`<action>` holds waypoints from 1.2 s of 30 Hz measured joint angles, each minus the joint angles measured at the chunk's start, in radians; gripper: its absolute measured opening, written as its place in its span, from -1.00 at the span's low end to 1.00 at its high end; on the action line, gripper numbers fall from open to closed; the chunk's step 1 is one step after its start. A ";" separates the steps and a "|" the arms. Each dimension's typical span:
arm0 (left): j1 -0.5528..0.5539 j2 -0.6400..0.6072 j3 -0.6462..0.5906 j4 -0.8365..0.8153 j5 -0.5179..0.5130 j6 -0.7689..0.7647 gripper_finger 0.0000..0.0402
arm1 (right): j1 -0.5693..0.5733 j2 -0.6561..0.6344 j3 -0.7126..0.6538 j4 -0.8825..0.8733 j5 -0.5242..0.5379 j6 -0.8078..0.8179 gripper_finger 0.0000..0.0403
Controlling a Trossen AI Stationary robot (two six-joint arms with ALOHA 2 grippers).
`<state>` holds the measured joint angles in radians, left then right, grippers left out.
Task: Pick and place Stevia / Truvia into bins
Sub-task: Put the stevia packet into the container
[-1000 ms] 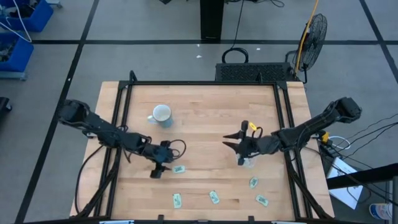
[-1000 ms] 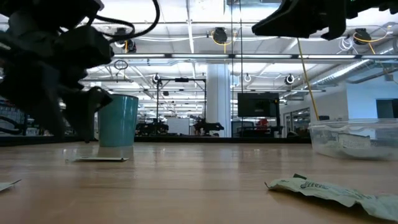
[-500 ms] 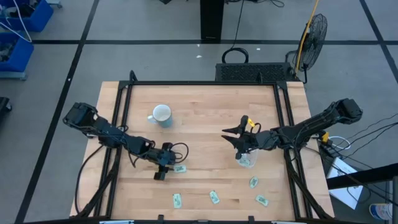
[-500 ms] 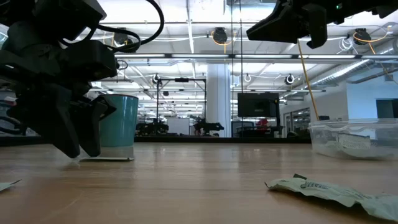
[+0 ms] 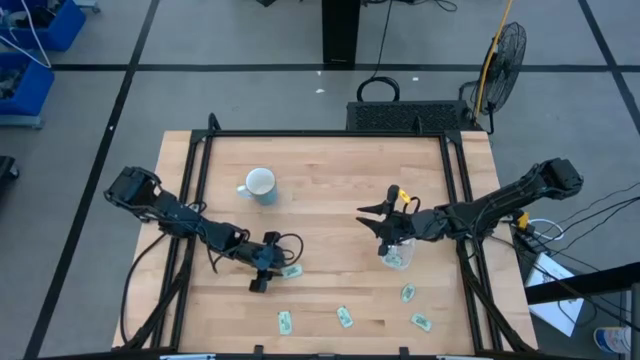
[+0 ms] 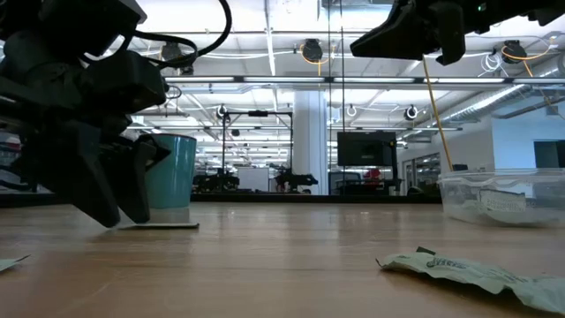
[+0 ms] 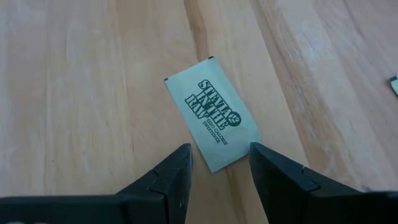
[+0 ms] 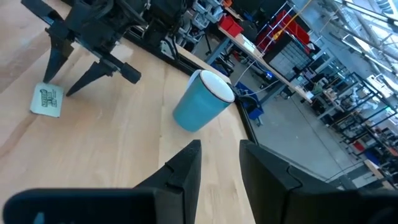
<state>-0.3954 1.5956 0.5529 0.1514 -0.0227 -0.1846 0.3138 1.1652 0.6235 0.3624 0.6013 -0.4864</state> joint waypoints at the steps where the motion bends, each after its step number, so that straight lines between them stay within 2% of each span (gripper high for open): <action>1: 0.000 0.008 0.000 0.004 -0.001 0.000 -0.16 | 0.000 0.000 0.000 0.000 0.000 0.001 -0.48; 12: 0.000 0.052 0.002 0.023 0.005 0.114 -0.21 | 0.000 0.000 0.000 -0.001 0.000 0.029 -0.48; 15: -0.001 0.053 0.002 0.022 0.008 0.125 -0.37 | 0.000 0.000 0.000 -0.001 0.000 0.029 -0.48; 21: 0.000 0.056 0.002 0.022 0.011 0.124 -0.85 | 0.000 0.000 0.000 -0.001 0.000 0.030 -0.48; 23: 0.000 0.056 0.002 0.023 0.006 0.124 -0.96 | 0.000 0.000 0.000 -0.001 0.000 0.029 -0.48; 32: 0.003 0.037 0.001 0.089 -0.027 0.180 -0.97 | 0.000 0.000 0.000 -0.001 0.000 0.030 -0.48; 36: 0.030 0.024 0.057 0.089 -0.119 0.261 -0.98 | 0.000 0.000 0.000 0.004 0.000 0.030 -0.48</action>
<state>-0.3651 1.6191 0.6101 0.2402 -0.1418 0.0768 0.3140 1.1652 0.6231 0.3660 0.6010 -0.4568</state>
